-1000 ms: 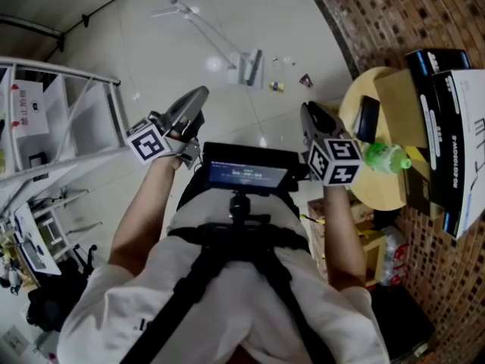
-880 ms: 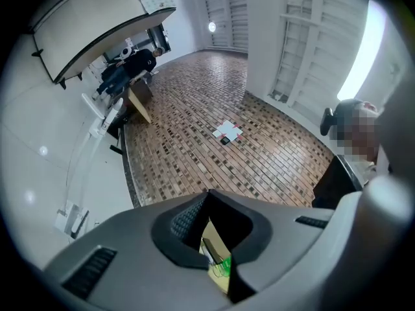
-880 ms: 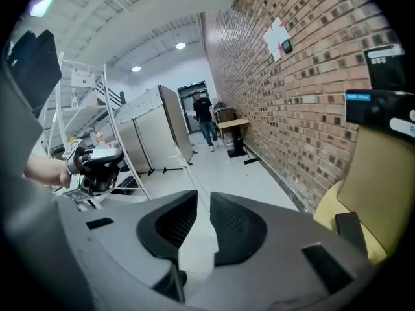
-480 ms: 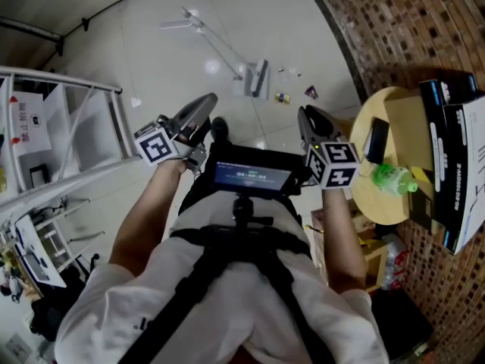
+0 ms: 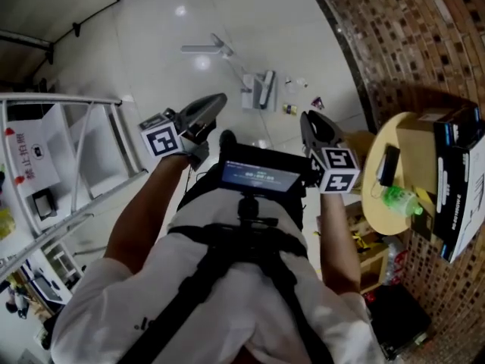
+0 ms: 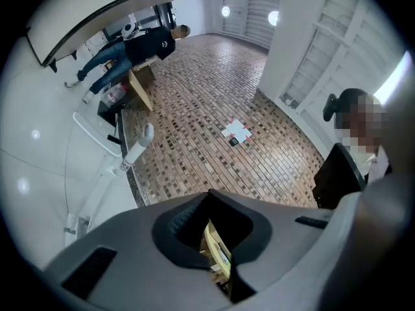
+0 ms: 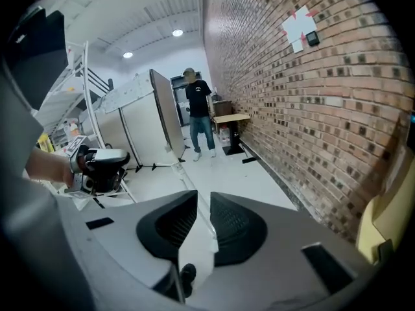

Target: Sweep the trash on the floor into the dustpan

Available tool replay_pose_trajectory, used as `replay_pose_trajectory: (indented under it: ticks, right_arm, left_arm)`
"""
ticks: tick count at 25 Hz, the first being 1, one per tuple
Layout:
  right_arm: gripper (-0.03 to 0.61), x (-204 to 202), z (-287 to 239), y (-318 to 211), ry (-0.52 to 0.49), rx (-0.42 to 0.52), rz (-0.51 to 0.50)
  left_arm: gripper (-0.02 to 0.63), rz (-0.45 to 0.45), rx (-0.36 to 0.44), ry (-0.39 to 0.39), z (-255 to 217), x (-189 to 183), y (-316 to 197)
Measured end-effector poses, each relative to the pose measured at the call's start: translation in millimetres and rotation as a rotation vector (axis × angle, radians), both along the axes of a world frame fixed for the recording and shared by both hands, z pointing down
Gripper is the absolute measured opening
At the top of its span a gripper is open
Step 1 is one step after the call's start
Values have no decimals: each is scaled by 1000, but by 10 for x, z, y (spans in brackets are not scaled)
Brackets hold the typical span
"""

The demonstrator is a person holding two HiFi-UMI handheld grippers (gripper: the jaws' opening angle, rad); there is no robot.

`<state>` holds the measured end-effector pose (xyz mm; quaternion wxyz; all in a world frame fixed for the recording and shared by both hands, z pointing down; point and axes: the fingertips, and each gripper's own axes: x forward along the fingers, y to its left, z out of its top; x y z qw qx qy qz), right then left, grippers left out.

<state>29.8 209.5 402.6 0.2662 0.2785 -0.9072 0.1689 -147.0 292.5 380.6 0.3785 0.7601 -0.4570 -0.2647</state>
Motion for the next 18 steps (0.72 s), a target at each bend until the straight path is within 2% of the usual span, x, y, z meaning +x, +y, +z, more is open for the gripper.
replay_pose_trajectory:
  ticks: [4, 8, 9, 13, 15, 18]
  right_arm:
    - [71, -334, 0, 7, 18, 22, -48]
    - [71, -749, 31, -85, 33, 87, -159]
    - [96, -879, 35, -111, 36, 108, -190]
    - [187, -1549, 22, -192, 1, 161, -282]
    - [207, -1934, 41, -176, -28, 166, -325]
    - [216, -2375, 207, -191, -10, 211, -401]
  left_arm:
    - [0, -10, -24, 9, 97, -228, -41]
    - [0, -102, -115, 31, 315, -475, -99]
    - [0, -137, -131, 47, 377, -552, -120]
    - [175, -305, -165, 173, 642, -892, -265]
    - [206, -381, -161, 220, 743, -1056, -358]
    - [236, -452, -127, 255, 830, -1245, -526]
